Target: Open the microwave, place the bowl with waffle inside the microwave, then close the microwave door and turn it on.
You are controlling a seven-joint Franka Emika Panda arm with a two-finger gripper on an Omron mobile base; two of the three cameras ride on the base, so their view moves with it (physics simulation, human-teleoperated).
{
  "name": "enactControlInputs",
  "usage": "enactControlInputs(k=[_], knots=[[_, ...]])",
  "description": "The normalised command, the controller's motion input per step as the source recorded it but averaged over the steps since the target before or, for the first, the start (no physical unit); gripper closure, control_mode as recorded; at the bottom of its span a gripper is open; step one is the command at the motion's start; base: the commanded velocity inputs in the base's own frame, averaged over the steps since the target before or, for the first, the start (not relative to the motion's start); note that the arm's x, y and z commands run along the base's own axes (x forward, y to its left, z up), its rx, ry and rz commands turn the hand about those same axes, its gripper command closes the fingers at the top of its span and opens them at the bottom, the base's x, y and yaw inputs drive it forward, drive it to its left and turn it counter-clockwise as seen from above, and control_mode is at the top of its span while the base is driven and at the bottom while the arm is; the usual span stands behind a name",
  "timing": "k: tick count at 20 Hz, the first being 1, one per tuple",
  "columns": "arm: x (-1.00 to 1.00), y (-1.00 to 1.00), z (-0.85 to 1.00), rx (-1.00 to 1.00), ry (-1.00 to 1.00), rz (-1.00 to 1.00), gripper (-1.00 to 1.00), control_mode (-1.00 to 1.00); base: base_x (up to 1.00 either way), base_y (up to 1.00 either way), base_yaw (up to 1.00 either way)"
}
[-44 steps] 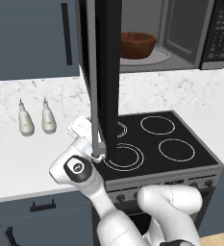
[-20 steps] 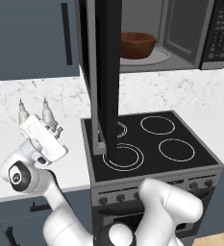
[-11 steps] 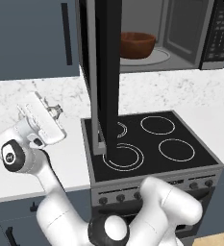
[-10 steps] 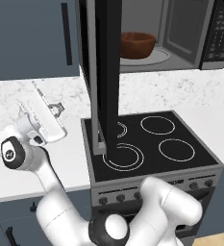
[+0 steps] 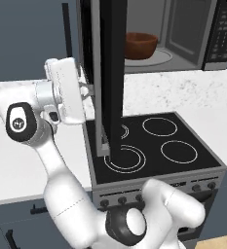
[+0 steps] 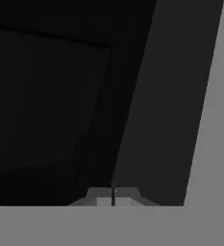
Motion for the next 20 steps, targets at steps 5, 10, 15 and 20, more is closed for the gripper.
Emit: enactControlInputs(k=[5, 10, 15, 20], knots=[[-0.64, -1.00, 0.48, 0.31, -0.21, 0.00, 1.00, -1.00, 0.00, 0.00, 0.00], [-0.24, -1.00, 0.09, 0.28, -0.05, 0.00, 1.00, -1.00, 0.00, 0.00, 0.00], [0.29, -1.00, -0.10, 0.10, 0.01, 0.01, 1.00, -1.00, 0.00, 0.00, 0.00], [0.78, -0.85, -0.17, 0.01, 0.01, 0.08, 1.00, -1.00, 0.00, 0.00, 0.00]])
